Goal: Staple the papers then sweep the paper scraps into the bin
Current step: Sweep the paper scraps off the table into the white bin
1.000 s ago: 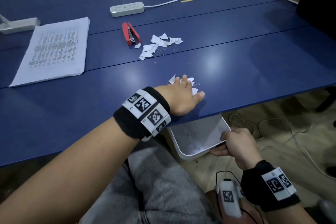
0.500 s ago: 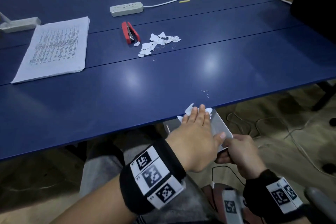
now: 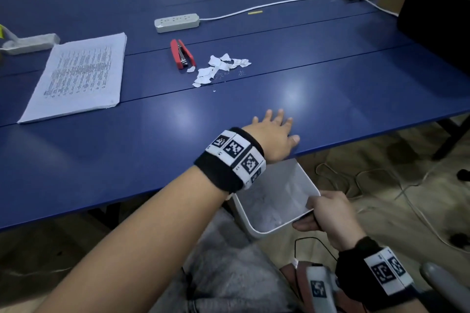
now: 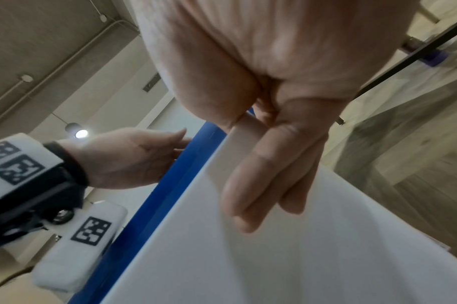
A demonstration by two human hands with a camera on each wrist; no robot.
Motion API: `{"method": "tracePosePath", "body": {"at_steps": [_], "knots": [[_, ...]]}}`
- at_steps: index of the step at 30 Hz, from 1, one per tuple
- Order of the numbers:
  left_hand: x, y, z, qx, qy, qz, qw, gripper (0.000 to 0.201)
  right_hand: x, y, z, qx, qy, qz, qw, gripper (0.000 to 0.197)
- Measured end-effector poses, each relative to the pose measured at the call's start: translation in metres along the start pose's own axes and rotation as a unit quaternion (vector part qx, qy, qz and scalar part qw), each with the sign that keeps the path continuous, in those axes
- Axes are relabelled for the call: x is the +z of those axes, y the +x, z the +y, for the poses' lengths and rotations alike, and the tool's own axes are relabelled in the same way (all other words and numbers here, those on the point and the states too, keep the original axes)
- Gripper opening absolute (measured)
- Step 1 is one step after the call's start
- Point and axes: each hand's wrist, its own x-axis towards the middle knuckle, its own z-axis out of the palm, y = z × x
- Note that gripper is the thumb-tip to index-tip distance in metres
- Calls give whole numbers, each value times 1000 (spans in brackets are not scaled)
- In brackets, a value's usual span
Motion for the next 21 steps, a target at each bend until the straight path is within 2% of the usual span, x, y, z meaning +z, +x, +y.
{"method": "tracePosePath", "body": {"at_steps": [8,12,16,21], "knots": [[40,-69,17,18,-25,-42,999,67,-3,2,1,-1,5,4,1000,21],[32,-78,23,29,-4,-50,998,64,-3,1,2,-5,3,0,1000,21],[-12,-51,-6,8,26,27,999,56,-2,3,3,0,-4,-1,1000,21],[-76,3,-85,-105,15,123,987,55,-2,8,-1,2,-18,0,1000,21]]}}
